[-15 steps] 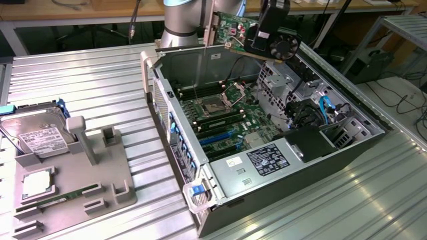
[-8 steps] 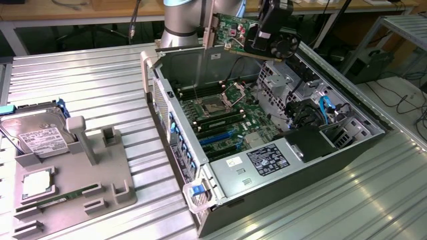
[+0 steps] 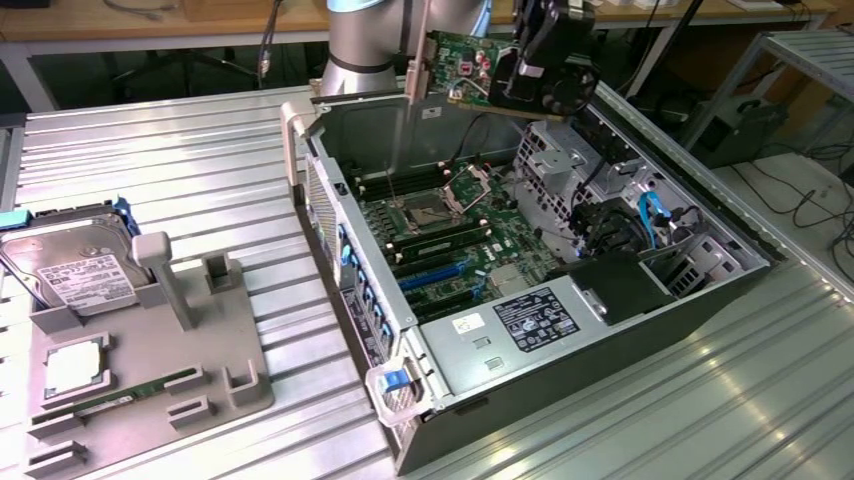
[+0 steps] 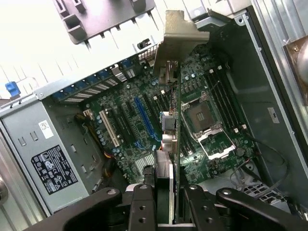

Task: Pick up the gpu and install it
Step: 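Insert the gpu into the slot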

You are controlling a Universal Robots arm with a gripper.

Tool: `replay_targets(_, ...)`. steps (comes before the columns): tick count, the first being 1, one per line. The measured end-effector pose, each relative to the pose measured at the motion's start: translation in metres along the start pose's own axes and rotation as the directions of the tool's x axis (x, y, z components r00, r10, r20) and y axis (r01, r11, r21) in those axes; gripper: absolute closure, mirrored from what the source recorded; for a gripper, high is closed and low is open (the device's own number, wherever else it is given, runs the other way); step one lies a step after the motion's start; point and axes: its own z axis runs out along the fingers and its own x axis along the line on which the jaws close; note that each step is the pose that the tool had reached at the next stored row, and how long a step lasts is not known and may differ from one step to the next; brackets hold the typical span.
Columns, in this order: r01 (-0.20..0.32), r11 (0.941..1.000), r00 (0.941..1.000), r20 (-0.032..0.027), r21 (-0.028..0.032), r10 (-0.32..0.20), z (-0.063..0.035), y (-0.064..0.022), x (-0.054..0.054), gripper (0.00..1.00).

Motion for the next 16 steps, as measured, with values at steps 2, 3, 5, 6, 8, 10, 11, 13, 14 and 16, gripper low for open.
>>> replay_targets(2,0.023,0.9997,0.9997,-0.0002,-0.0005,-0.023,0.0,0.0,0.0,0.72)
replay_targets(3,0.034,0.9994,0.9994,-0.0004,-0.0007,-0.034,0.0,0.0,0.0,0.72)
replay_targets(5,0.056,0.9984,0.9984,-0.0006,-0.0011,-0.056,0.0,0.0,0.0,0.72)
replay_targets(6,0.067,0.9978,0.9978,-0.0009,-0.0013,-0.067,0.0,0.0,0.0,0.72)
replay_targets(8,0.088,0.9961,0.9961,-0.001,-0.0017,-0.088,0.0,0.0,0.0,0.72)
replay_targets(10,0.124,0.9923,0.9923,-0.0014,-0.0024,-0.124,0.0,0.0,0.0,0.72)
replay_targets(11,0.137,0.9906,0.9906,-0.0014,-0.0027,-0.137,0.0001,0.0,0.0,0.72)
replay_targets(13,0.162,0.9868,0.9868,-0.0016,-0.0032,-0.162,0.0001,0.0,0.0,0.72)
replay_targets(14,0.173,0.985,0.985,-0.0017,-0.0034,-0.173,0.0001,0.0,0.0,0.72)
replay_targets(16,0.211,0.9774,0.9774,-0.0021,-0.0042,-0.211,0.0001,0.0,0.0,0.72)
